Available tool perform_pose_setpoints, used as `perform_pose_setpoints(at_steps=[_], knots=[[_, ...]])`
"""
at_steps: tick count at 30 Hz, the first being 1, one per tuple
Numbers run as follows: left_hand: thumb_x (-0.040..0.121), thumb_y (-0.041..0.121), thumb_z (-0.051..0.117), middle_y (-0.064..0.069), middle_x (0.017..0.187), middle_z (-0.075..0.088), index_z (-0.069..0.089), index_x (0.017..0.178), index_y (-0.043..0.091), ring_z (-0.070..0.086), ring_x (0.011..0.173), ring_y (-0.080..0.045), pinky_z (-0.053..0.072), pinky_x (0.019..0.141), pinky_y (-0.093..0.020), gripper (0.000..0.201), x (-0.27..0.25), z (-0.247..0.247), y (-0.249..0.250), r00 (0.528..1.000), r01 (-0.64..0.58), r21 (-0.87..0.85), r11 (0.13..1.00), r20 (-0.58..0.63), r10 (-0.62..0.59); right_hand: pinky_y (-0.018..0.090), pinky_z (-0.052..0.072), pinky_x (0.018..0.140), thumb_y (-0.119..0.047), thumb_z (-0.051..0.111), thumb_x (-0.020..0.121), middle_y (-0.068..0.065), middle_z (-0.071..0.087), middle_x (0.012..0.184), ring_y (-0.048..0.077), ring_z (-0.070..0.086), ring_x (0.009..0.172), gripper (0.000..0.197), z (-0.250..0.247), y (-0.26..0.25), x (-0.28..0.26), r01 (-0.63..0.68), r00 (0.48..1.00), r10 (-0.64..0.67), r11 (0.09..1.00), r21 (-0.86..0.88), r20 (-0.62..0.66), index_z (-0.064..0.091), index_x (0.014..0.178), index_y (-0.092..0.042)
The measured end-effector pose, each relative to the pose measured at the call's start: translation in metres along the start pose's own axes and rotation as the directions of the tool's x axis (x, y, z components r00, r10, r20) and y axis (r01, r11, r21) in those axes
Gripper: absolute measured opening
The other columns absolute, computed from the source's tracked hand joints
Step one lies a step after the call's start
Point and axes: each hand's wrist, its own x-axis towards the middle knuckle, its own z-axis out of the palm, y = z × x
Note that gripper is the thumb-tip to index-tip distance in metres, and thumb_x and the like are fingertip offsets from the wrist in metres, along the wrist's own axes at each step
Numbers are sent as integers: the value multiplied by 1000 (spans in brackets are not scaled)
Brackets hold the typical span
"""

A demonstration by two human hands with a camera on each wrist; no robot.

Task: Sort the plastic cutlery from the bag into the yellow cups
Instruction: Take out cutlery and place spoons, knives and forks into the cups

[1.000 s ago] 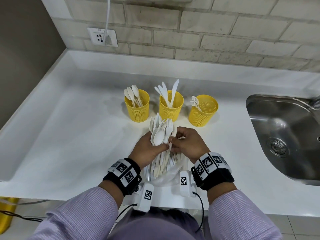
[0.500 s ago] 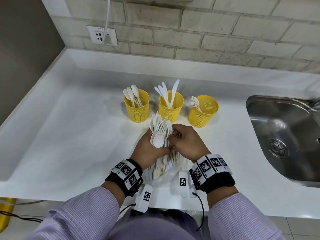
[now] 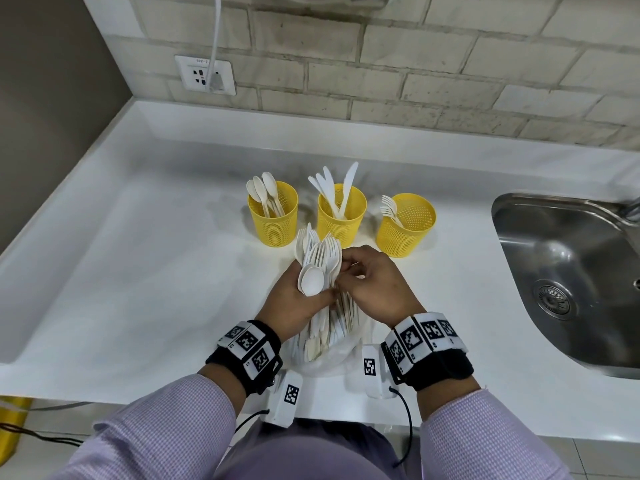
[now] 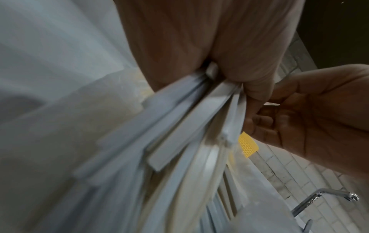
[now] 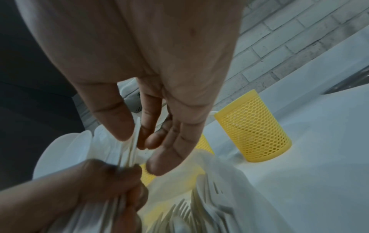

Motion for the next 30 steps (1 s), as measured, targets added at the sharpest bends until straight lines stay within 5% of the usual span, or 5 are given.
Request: perform_pose_setpoints(at_steps=[6,13,18,25,30], knots=[[71,14,81,-14,106,74,62,116,6,73,98,-26,61,84,-39,49,5,-3,22,992,-81,-79,994,-103,72,33,54,86,-21,65,82,1,63,107,15,65,92,44,6,4,-18,-83,996,89,976,201,-20,64,126,-25],[74,17,78,-6,84,69,64,103,3,66,82,-23,55,81,-38,35,7,2,81,980,-200,-254,946,-45,195,28,49,105,-12,77,86,-11,62,131,6,59,127,71,25,-13,-23,-35,952,-67,945,324,300,40,144,-28],[78,17,75,-13,86,69,69,95,8,66,83,-29,53,85,-44,21,6,2,95,977,-181,-288,940,57,206,27,48,46,5,70,87,5,68,70,21,64,57,32,26,-29,-12,-135,981,56,882,451,183,59,107,-18],[80,9,74,-19,98,75,74,97,0,72,88,-17,58,88,-33,19,0,-3,103,981,-164,-42,986,94,167,28,45,51,-6,76,79,8,68,76,18,62,61,24,36,-32,-14,-78,994,28,866,494,107,70,92,-25],[85,8,73,-16,103,77,77,100,9,72,103,-38,57,96,-54,15,1,-18,107,963,-132,7,991,238,127,27,46,53,-8,73,79,-2,73,85,14,65,72,38,39,-31,-10,-131,990,81,854,504,120,70,104,-36]])
